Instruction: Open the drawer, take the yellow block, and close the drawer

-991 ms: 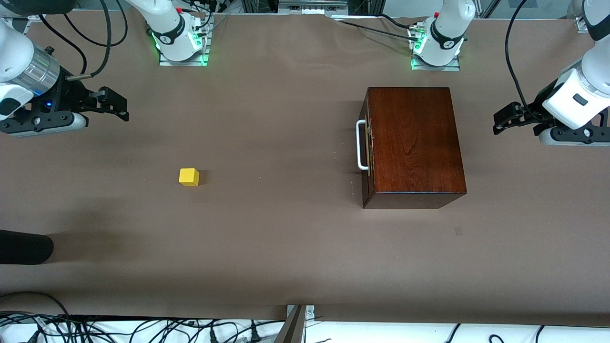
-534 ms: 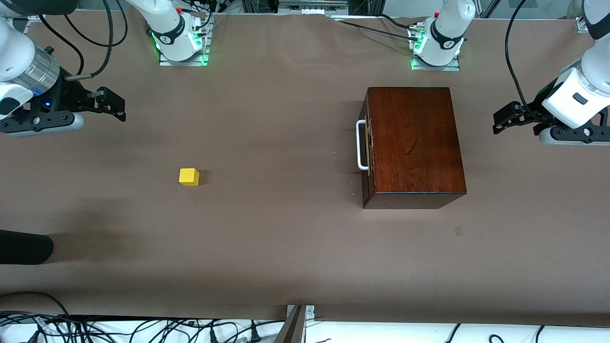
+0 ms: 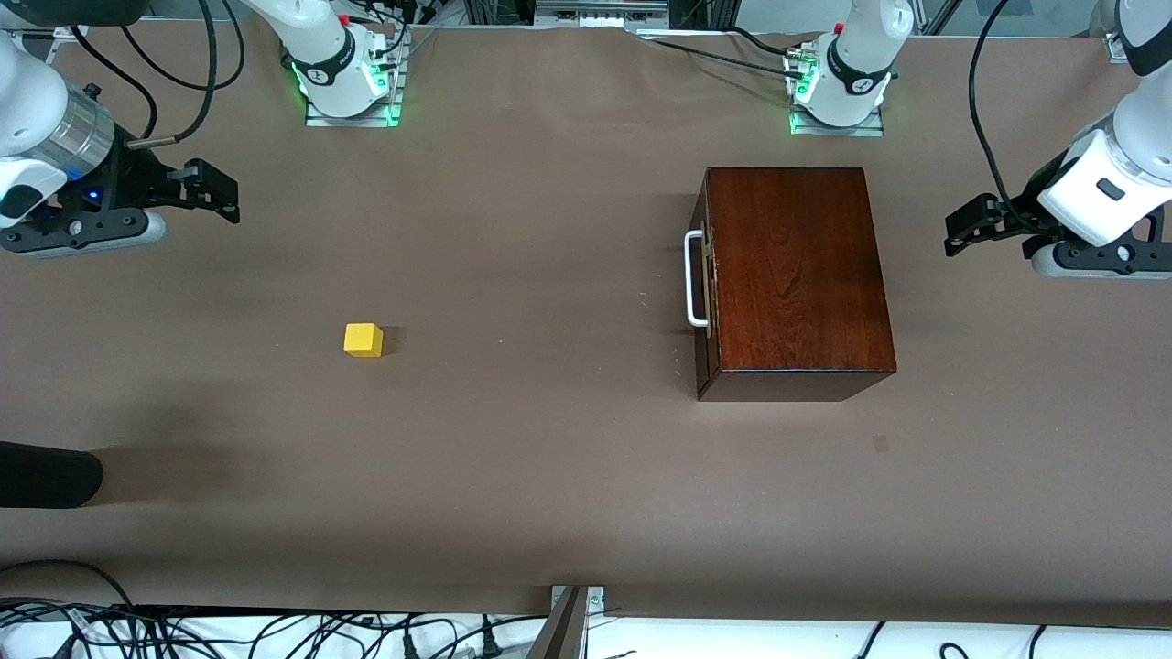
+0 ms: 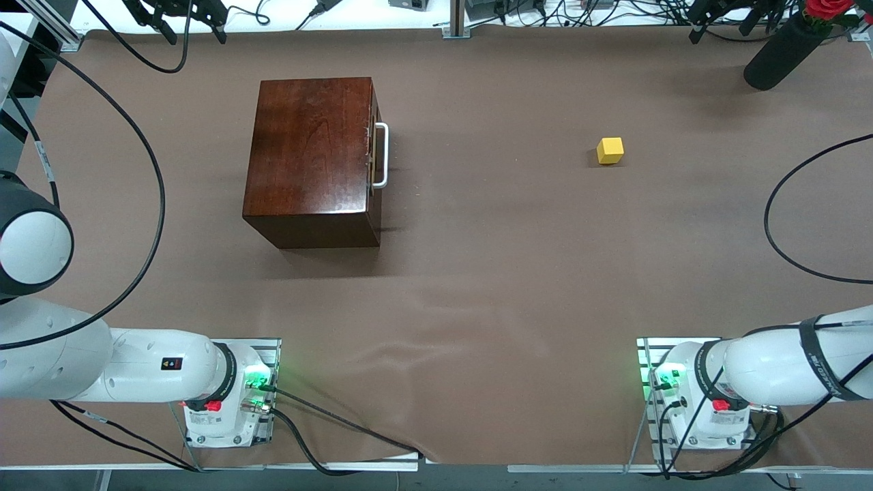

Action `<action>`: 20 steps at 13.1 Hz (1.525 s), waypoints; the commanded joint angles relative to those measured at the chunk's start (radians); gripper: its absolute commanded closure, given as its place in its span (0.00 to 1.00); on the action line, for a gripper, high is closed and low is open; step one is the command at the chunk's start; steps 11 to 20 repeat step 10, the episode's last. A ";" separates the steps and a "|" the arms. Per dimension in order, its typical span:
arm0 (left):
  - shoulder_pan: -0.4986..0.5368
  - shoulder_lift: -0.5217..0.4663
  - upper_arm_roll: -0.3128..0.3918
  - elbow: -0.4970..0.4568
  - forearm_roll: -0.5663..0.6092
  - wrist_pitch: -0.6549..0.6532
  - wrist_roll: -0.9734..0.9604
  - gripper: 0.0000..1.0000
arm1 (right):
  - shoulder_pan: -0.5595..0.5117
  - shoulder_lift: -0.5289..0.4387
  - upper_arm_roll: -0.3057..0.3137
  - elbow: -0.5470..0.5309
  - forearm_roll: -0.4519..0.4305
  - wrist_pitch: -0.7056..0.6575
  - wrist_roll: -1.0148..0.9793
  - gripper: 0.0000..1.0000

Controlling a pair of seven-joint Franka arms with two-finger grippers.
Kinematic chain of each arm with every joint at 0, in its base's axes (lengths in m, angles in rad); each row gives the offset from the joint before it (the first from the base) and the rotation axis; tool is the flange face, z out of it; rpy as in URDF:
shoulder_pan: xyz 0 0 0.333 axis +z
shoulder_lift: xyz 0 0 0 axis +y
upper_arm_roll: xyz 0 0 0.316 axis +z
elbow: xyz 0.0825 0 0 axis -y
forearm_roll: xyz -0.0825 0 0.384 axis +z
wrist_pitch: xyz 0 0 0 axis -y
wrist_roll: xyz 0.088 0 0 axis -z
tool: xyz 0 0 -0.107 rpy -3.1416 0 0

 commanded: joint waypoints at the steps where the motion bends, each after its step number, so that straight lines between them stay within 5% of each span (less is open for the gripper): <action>1: -0.004 -0.022 0.001 -0.011 -0.012 -0.011 -0.003 0.00 | -0.005 -0.003 0.003 0.008 -0.010 -0.021 -0.020 0.00; 20: -0.007 -0.002 -0.001 0.011 -0.009 -0.012 -0.004 0.00 | -0.006 -0.003 0.003 0.008 -0.009 -0.021 -0.017 0.00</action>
